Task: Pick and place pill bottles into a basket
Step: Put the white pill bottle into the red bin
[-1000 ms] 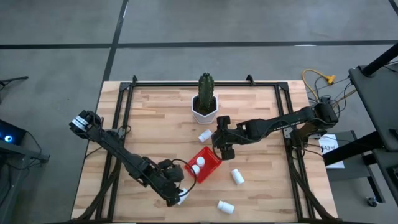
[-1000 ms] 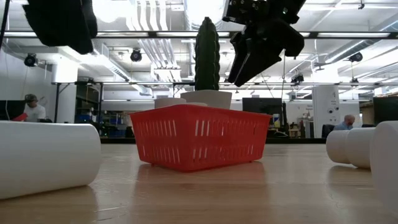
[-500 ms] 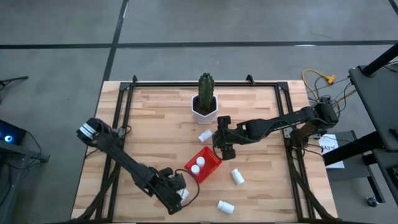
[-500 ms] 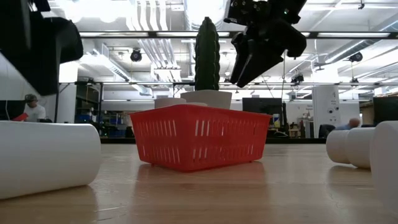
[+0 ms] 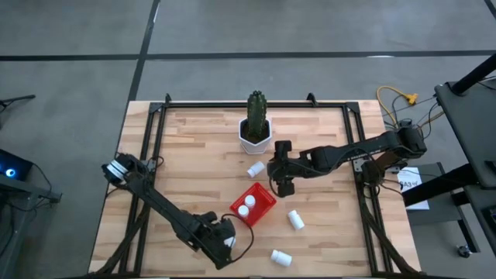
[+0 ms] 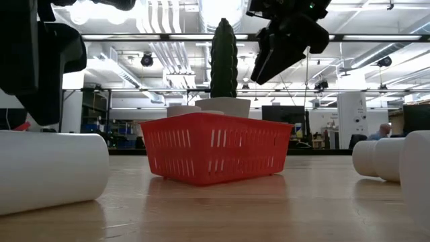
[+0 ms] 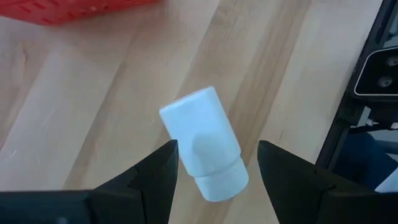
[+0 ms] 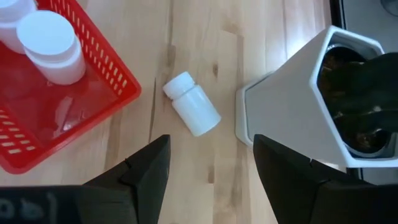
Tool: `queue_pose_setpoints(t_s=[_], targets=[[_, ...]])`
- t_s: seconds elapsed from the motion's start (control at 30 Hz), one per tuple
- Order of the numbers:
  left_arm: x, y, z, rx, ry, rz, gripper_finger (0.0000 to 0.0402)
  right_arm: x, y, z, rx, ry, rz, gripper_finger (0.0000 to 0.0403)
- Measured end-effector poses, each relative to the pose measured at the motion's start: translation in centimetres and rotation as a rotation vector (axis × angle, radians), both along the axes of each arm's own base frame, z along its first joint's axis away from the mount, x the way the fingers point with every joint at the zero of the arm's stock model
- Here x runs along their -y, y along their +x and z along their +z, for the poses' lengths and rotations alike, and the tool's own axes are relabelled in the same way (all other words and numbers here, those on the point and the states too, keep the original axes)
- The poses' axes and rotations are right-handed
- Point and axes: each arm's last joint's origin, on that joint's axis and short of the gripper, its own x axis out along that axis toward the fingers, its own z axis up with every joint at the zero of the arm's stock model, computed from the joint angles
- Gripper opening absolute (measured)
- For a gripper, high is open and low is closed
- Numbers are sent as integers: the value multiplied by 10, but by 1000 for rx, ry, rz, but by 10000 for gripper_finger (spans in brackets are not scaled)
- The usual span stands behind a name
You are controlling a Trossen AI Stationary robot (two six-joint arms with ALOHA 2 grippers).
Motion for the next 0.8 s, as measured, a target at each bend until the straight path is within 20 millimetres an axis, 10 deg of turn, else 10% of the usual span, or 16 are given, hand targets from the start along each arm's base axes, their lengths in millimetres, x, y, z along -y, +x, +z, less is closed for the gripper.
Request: queue_pose_setpoints(t_s=[0.8], targets=[[2,-6,2,-19,57,-12,202,1,-5,-5,-41,25,-55,219]])
